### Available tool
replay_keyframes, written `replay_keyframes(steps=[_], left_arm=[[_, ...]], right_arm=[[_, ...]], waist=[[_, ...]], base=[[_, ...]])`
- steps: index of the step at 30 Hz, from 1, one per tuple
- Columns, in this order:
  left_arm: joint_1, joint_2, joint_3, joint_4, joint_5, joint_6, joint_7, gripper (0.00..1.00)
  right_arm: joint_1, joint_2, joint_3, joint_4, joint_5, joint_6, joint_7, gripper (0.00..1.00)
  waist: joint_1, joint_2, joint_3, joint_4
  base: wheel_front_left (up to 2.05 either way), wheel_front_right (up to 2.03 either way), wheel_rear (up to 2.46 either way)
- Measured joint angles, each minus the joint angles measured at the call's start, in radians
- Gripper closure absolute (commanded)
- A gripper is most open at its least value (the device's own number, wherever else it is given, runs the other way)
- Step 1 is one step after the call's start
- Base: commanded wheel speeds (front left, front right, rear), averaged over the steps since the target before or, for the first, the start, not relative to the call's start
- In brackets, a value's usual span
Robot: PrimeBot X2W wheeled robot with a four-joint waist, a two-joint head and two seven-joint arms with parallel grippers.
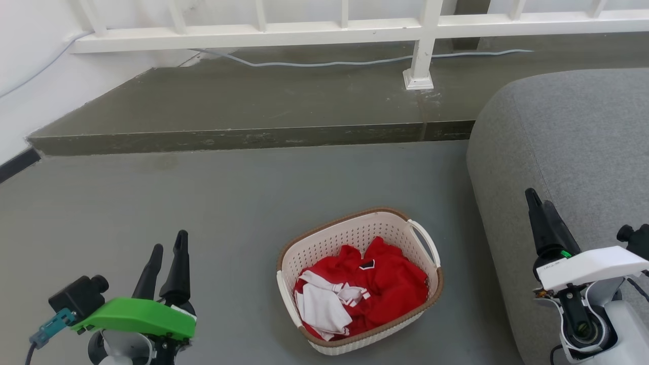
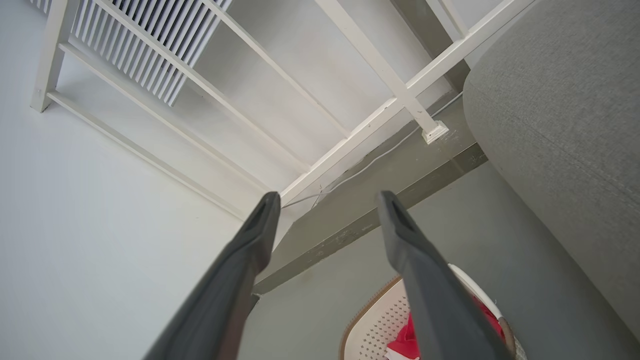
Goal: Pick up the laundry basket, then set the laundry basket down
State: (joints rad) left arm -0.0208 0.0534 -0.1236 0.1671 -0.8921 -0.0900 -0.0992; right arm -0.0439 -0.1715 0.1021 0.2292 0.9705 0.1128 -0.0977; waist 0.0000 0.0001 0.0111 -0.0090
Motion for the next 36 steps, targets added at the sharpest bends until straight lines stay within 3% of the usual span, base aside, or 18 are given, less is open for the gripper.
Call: replay_keyframes(steps=[36], left_arm=[[0.0, -0.008, -0.073, -0.072, 0.449, 0.02, -0.123, 0.0]], right_arm=[[-0.019, -0.015, 0.072, -0.001, -0.474, 0.001, -0.123, 0.0]], waist=[[0.0, 0.0, -0.001, -0.003]], base=[[0.0, 0.0, 0.0]])
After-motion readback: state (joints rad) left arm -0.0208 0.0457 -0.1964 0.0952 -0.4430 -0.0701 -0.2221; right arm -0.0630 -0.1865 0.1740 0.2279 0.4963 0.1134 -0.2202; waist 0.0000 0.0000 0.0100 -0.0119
